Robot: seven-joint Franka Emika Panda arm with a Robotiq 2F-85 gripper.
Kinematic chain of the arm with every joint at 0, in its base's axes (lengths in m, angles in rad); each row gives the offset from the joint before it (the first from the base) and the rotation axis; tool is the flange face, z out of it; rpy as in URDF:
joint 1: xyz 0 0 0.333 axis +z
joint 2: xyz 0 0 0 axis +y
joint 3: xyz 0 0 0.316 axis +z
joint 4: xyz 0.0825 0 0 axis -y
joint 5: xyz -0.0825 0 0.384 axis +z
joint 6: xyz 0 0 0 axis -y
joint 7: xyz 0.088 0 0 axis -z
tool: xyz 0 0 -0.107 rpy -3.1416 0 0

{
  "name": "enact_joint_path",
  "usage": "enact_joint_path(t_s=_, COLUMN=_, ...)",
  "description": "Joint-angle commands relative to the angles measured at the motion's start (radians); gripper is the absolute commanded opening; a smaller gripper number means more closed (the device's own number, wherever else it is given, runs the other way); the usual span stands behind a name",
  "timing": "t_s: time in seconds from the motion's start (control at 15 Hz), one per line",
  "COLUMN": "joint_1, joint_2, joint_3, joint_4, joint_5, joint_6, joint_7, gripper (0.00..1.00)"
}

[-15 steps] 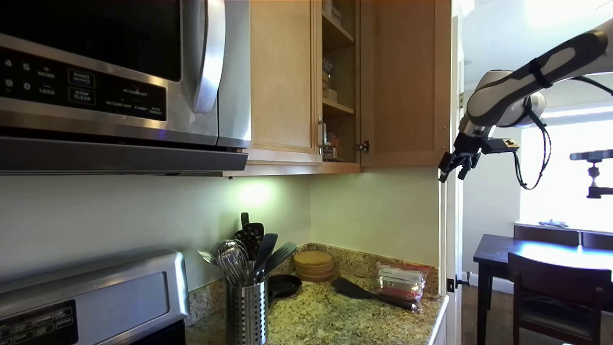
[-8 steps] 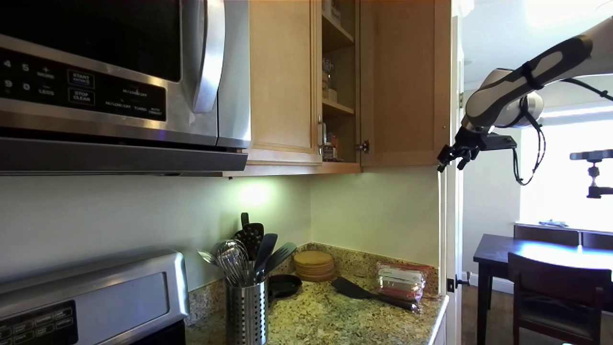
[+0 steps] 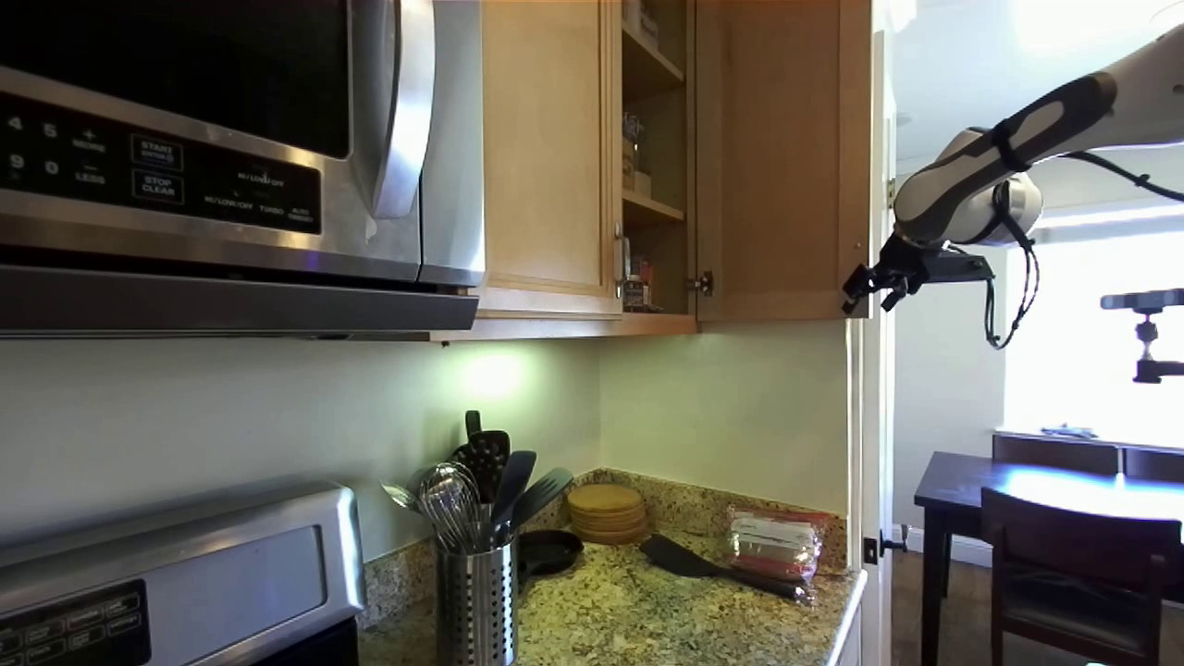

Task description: Close the second cupboard drawer to the right of the microwave

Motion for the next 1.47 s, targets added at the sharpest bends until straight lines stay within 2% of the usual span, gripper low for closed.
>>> enact_joint_path(t_s=0.0, joint_1=0.040, joint_2=0.030, joint_3=-0.038, joint_4=0.033, joint_5=0.090, joint_6=0.039, joint_7=-0.070, gripper=1.00)
enact_joint_path(t_s=0.4, joint_1=0.131, joint_2=0.009, joint_3=-0.073, joint_4=0.039, joint_5=0.251, joint_6=0.012, joint_7=-0.220, gripper=1.00)
enact_joint_path(t_s=0.73, joint_1=0.171, joint_2=-0.031, joint_3=-0.097, joint_4=0.027, joint_5=0.300, joint_6=-0.038, joint_7=-0.322, gripper=1.00)
enact_joint_path(t_s=0.93, joint_1=0.185, joint_2=-0.093, joint_3=-0.090, joint_4=-0.018, joint_5=0.289, joint_6=-0.125, joint_7=-0.392, gripper=1.00)
enact_joint_path(t_s=1.13, joint_1=0.180, joint_2=-0.154, joint_3=-0.056, joint_4=-0.058, joint_5=0.270, joint_6=-0.245, joint_7=-0.435, gripper=1.00)
enact_joint_path(t_s=1.4, joint_1=0.228, joint_2=-0.220, joint_3=-0.047, joint_4=-0.082, joint_5=0.331, joint_6=-0.381, joint_7=-0.510, gripper=1.00)
